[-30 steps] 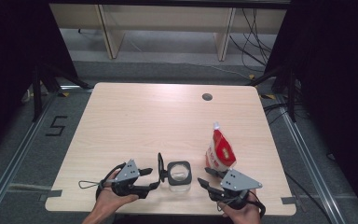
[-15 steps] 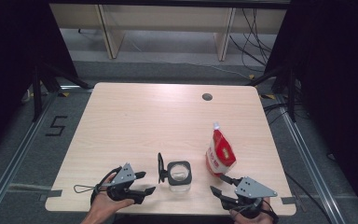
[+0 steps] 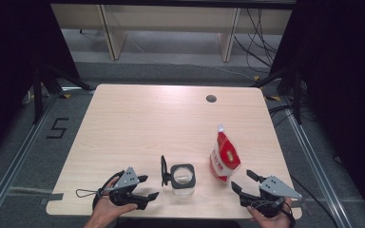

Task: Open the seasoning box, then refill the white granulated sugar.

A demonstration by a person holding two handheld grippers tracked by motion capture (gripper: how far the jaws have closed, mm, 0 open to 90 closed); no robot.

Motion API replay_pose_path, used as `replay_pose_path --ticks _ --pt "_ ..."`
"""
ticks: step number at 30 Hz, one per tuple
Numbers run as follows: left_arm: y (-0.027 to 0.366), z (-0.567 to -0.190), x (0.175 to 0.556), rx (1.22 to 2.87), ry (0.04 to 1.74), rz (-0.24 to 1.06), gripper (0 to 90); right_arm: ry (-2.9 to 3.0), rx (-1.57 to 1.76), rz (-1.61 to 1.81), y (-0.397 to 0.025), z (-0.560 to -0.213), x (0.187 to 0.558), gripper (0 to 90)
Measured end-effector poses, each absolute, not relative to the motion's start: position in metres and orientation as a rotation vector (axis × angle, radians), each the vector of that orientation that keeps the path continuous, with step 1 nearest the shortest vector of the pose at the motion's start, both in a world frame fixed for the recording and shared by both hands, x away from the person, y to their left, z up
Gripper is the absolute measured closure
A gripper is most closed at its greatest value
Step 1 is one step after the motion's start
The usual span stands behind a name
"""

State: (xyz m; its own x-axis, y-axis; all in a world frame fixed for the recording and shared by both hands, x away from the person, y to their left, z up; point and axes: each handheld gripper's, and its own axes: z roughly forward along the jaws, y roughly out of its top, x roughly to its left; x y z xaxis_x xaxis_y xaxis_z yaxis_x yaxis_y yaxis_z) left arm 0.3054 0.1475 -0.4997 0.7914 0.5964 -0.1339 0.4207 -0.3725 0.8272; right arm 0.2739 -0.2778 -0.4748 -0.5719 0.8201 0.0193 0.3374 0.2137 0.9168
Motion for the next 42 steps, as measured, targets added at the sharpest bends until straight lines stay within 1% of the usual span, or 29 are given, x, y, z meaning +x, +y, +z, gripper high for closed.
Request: replay_pose_path --ticks 5,7,12,14,15,16,22,24,26,31,33,34,36,40,42 --pt "0.148 -0.5 0.309 2.029 0.761 0.235 24.1 2.004 1.061 1.328 -0.277 -0.475 0.274 25.6" --pt "0.147 -0.501 0.307 2.013 0.79 0.223 23.7 2.014 1.043 1.327 -0.276 -0.476 0.275 24.6" --pt "0.146 -0.502 0.307 2.006 0.797 0.225 22.2 2.028 1.095 1.316 -0.268 -0.478 0.277 22.7" --pt "0.147 -0.502 0.309 2.029 0.759 0.239 22.1 2.036 1.051 1.323 -0.266 -0.48 0.284 22.4" --pt "0.146 -0.502 0.307 2.015 0.781 0.217 22.1 2.035 1.07 1.331 -0.265 -0.48 0.285 22.2" --pt "0.146 -0.501 0.307 2.018 0.775 0.222 22.2 2.035 1.108 1.323 -0.262 -0.481 0.285 22.0" --pt "0.146 -0.501 0.308 2.016 0.775 0.225 22.0 2.027 1.041 1.343 -0.26 -0.483 0.299 21.5" --pt "0.145 -0.502 0.307 2.007 0.784 0.222 22.0 2.026 1.104 1.353 -0.258 -0.482 0.298 21.3" --pt "0.145 -0.502 0.308 2.012 0.778 0.228 22.0 2.037 1.077 1.362 -0.258 -0.483 0.303 20.7" --pt "0.143 -0.502 0.307 2.01 0.756 0.228 21.9 2.034 1.077 1.343 -0.254 -0.485 0.311 22.5" --pt "0.145 -0.502 0.305 2.033 0.75 0.24 22.0 2.036 1.077 1.345 -0.251 -0.486 0.317 22.6" --pt "0.146 -0.503 0.305 2.05 0.719 0.268 21.9 2.044 1.074 1.365 -0.25 -0.487 0.319 23.0" --pt "0.145 -0.503 0.304 2.029 0.759 0.246 22.0 2.056 1.06 1.374 -0.248 -0.486 0.321 25.8" --pt "0.143 -0.503 0.304 2.036 0.757 0.237 22.0 2.044 1.07 1.346 -0.244 -0.487 0.325 25.8" --pt "0.143 -0.504 0.304 2.045 0.749 0.244 22.0 2.048 1.075 1.36 -0.242 -0.487 0.325 31.8"
